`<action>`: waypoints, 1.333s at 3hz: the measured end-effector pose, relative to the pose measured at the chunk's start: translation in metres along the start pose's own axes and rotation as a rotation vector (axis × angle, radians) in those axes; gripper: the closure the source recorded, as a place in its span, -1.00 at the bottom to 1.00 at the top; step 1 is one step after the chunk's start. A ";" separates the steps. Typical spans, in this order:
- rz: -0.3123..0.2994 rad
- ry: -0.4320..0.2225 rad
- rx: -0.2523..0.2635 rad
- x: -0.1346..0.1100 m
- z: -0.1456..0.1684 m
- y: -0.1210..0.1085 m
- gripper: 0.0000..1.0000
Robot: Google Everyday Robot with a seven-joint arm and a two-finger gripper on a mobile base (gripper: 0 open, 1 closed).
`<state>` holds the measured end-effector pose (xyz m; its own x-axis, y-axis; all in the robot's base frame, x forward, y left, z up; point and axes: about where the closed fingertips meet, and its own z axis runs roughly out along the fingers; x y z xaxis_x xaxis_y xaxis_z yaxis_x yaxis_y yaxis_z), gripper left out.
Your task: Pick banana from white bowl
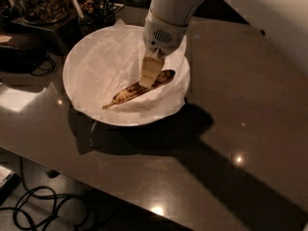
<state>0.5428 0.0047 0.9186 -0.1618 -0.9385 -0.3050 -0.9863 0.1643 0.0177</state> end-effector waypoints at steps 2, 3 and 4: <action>-0.042 -0.086 0.026 -0.009 -0.031 0.010 1.00; -0.055 -0.148 0.080 -0.018 -0.054 0.018 1.00; -0.018 -0.211 0.111 -0.015 -0.076 0.022 1.00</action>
Offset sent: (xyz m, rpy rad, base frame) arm -0.0159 -0.0020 0.0492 0.1089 -0.0678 0.0585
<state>0.5212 -0.0006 0.9964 -0.1223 -0.8593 -0.4966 -0.9773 0.1915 -0.0907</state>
